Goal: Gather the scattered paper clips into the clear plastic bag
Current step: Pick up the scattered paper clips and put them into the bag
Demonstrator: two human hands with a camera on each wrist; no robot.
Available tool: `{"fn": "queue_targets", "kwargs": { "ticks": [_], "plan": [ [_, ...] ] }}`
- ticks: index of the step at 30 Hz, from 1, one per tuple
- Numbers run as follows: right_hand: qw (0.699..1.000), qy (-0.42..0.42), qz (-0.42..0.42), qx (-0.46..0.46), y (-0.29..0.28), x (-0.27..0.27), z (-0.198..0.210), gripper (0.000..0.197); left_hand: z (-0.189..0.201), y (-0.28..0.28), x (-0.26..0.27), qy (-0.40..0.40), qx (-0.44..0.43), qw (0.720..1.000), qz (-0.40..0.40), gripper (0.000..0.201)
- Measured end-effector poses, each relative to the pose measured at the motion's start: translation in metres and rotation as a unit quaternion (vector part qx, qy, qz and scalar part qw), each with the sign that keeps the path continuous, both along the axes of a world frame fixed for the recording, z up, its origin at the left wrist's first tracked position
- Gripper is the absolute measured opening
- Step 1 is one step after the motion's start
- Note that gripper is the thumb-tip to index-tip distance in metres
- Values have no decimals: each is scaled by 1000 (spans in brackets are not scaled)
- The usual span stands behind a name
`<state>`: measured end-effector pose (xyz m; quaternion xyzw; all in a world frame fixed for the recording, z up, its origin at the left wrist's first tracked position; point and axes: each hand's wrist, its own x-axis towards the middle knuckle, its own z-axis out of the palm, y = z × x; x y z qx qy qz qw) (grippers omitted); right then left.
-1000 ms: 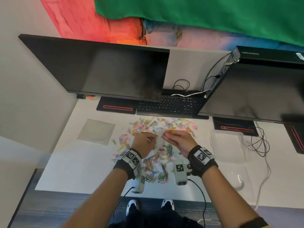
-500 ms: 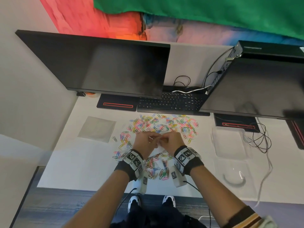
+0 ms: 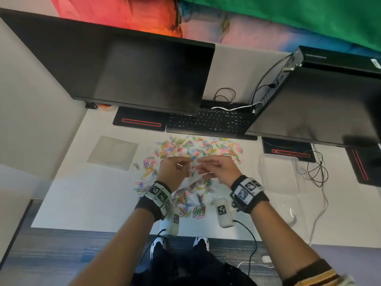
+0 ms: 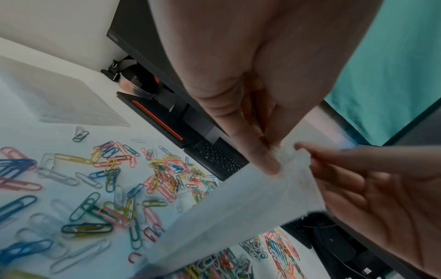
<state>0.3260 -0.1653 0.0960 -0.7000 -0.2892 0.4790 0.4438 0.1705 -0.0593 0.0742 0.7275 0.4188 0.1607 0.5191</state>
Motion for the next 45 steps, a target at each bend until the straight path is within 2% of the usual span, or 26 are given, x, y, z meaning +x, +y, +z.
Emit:
{"fn": "queue_targets", "kwargs": {
  "ticks": [1,3,5,7,9,10,13,17,19,21,24,27,30,32,34,37,38,40,41,42,43,45],
  "plan": [
    [999,9,-33,3,-7,7,-2,20,1,2,-1,0,2,1000,5,17],
    [997,-45,-52,-46,-25,24,-16,23,1,8,-6,1,4,1000,14,18],
    [980,-110,-12,-167,-47,35,-40,46,1,13,-11,-5,-6,1000,29,18],
    [958,-93,17,-272,-67,36,-62,81,3,15,-14,-10,-11,999,41,18],
    [953,-81,26,-291,-79,24,-79,103,4,15,-16,-8,-10,999,45,18],
    [952,-114,30,-282,-82,18,-89,107,5,15,-16,-7,-11,999,47,19],
    [942,-235,8,-238,-77,8,-116,102,4,15,-17,-9,-14,999,48,19],
    [942,-270,-41,-193,-57,15,-129,92,7,16,-21,-5,-10,999,47,19],
    [930,-318,-4,-185,-44,17,-128,90,7,17,-23,-6,-14,999,51,19],
    [908,-368,70,-186,-32,15,-128,85,7,17,-24,-3,-14,998,55,18],
    [869,-443,160,-153,-20,9,-129,62,8,17,-24,-1,-7,999,53,18],
    [850,-483,179,-111,-18,4,-134,41,8,16,-23,3,-8,999,46,18],
    [838,-497,196,-107,-17,4,-139,31,8,15,-22,-2,-16,999,47,19],
    [842,-490,203,-97,-16,7,-138,28,8,15,-21,-3,-14,999,44,19],
    [860,-470,181,-86,-16,13,-134,25,8,14,-19,-3,-13,999,41,18],
    [916,-390,40,-80,-23,21,-128,15,5,13,-15,-1,-16,999,37,19],
    [940,-330,-31,-86,-26,24,-126,12,4,13,-14,3,-18,999,31,19],
    [972,-108,-183,-100,-30,30,-118,17,1,13,-12,14,-14,1000,22,19],
    [967,23,-241,-83,-30,31,-111,20,0,13,-11,20,-9,1000,19,19],
    [949,134,-283,-48,-30,32,-99,21,0,12,-10,23,-6,1000,17,19],
    [930,207,-302,-12,-28,32,-86,19,0,12,-9,26,-7,1000,14,18],
    [914,281,-288,48,-24,32,-60,18,1,11,-6,26,-18,999,12,19]
  ]
}}
